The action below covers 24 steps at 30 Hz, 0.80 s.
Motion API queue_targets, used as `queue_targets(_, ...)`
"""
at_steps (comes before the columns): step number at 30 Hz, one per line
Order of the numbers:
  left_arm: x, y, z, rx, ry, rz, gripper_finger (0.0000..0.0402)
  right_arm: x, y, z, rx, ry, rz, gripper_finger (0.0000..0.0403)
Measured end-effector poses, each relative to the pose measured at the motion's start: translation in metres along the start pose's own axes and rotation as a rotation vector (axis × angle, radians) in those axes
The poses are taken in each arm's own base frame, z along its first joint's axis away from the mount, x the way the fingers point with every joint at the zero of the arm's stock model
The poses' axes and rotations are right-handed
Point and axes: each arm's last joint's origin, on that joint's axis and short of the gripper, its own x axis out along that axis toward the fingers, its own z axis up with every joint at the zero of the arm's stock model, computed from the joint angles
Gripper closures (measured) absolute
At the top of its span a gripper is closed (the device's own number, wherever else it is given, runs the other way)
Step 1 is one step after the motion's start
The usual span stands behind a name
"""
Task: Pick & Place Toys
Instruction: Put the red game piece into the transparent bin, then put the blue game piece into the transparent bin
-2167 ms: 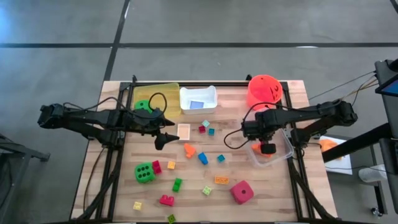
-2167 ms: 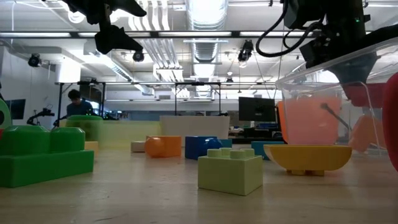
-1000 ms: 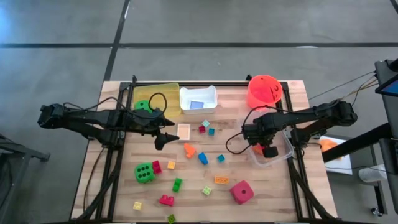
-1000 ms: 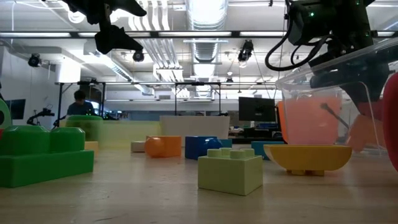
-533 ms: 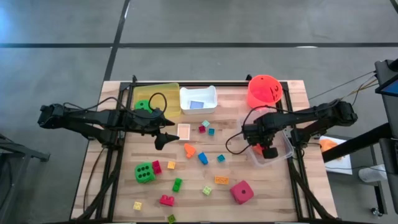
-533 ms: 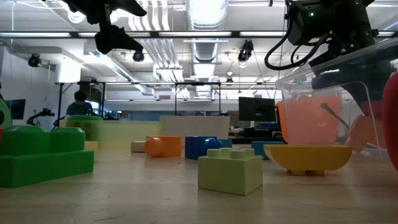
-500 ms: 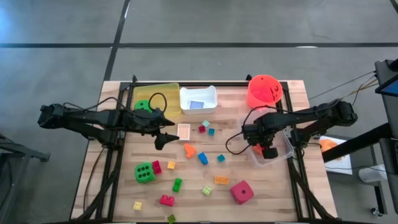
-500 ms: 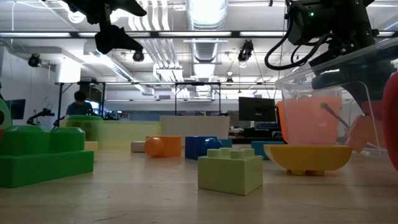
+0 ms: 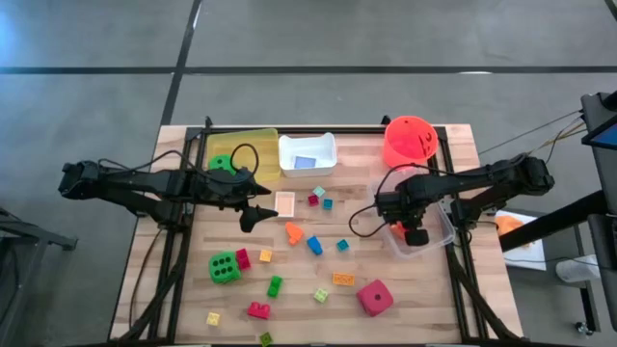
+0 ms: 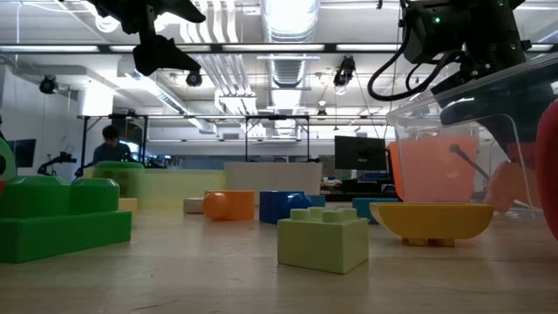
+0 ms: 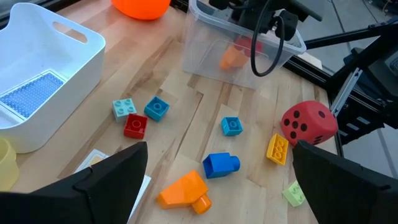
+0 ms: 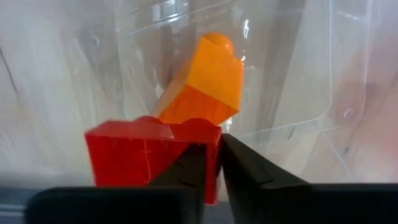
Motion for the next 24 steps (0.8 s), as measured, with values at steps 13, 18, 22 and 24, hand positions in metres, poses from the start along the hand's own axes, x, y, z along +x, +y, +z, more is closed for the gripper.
queue_targets(13, 0.0, 0.0, 0.0, 0.0, 0.0, 0.0, 0.0016, 0.0, 0.0, -0.001, 0.019, 0.006, 0.0, 0.0186)
queue_targets(18, 0.0, 0.0, 0.0, 0.0, 0.0, 0.0, 0.0016, -0.011, 0.001, -0.003, 0.067, 0.041, -0.003, 0.016)
queue_targets(22, 0.0, 0.0, 0.0, 0.0, 0.0, 0.0, 0.0016, -0.023, 0.002, -0.001, 0.085, 0.031, -0.009, 0.0157)
queue_targets(24, 0.0, 0.0, 0.0, 0.0, 0.0, 0.0, 0.0016, -0.028, 0.003, 0.0, 0.08, 0.022, -0.01, 0.0157)
